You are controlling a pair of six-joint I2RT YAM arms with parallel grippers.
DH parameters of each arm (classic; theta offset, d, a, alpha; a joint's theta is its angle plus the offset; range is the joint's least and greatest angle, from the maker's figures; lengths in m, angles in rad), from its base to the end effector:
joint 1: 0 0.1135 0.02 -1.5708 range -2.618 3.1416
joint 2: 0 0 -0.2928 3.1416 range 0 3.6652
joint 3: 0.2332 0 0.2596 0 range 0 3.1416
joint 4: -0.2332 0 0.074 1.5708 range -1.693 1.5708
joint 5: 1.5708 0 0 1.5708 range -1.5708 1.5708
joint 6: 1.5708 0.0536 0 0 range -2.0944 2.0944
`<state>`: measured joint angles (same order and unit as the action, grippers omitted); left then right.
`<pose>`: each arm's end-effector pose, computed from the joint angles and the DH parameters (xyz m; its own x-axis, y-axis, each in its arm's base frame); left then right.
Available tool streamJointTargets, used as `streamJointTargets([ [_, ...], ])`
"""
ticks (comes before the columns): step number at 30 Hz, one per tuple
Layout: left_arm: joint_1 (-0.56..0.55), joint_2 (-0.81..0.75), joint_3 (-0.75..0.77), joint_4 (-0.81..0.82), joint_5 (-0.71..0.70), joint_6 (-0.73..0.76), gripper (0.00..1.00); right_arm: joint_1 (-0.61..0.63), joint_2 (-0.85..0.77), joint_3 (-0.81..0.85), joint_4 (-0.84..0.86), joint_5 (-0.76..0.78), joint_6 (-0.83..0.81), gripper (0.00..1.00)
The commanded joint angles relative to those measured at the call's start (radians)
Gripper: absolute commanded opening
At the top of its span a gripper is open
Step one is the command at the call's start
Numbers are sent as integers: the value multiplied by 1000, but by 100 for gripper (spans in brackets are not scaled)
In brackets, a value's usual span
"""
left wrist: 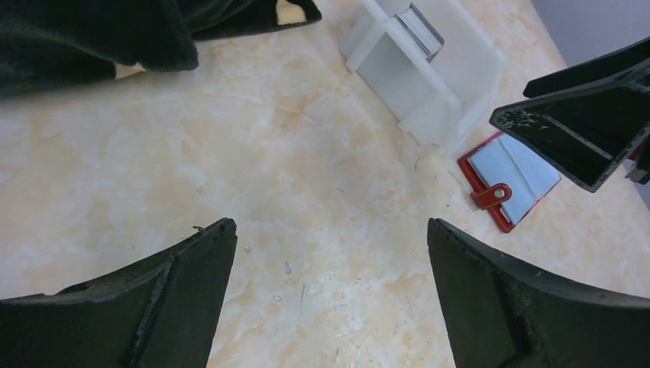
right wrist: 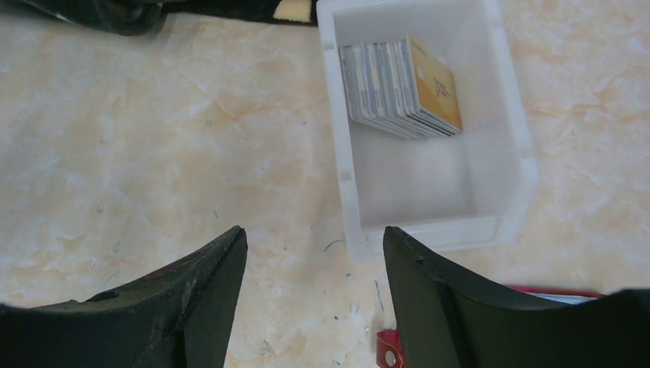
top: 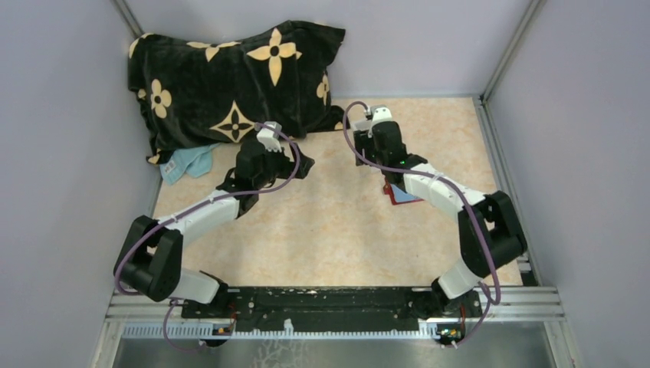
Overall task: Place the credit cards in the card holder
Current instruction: Move the storage box to the center of the board.
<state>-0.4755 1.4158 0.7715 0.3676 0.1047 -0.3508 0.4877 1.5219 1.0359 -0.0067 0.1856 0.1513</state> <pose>0.2955 -0.1584 0.2643 -0.4153 -0.1706 -0.8936 0.4280 0.8301 -0.3574 0.3303 0.1640 0.2811 -0.4609 -0.0768 -0.8842 -0.2503 0.9671 0.0465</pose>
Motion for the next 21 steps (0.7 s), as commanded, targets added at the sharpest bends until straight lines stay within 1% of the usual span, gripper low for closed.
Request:
streamJointTargets([
  [1,-18,5,40,-30,-62,-26,100,-6,84,90,40,-29,-19,66],
  [7,-26,10,42,-36,-81,-13,100,-22,191,149,51,-35,-29,66],
  [15,-28,23,29,-19,-109,-9,100,-50,306,225,39,-83,-42,66],
  [21,-28,38,20,11,-114,-21,99,-65,368,266,31,-117,-58,63],
])
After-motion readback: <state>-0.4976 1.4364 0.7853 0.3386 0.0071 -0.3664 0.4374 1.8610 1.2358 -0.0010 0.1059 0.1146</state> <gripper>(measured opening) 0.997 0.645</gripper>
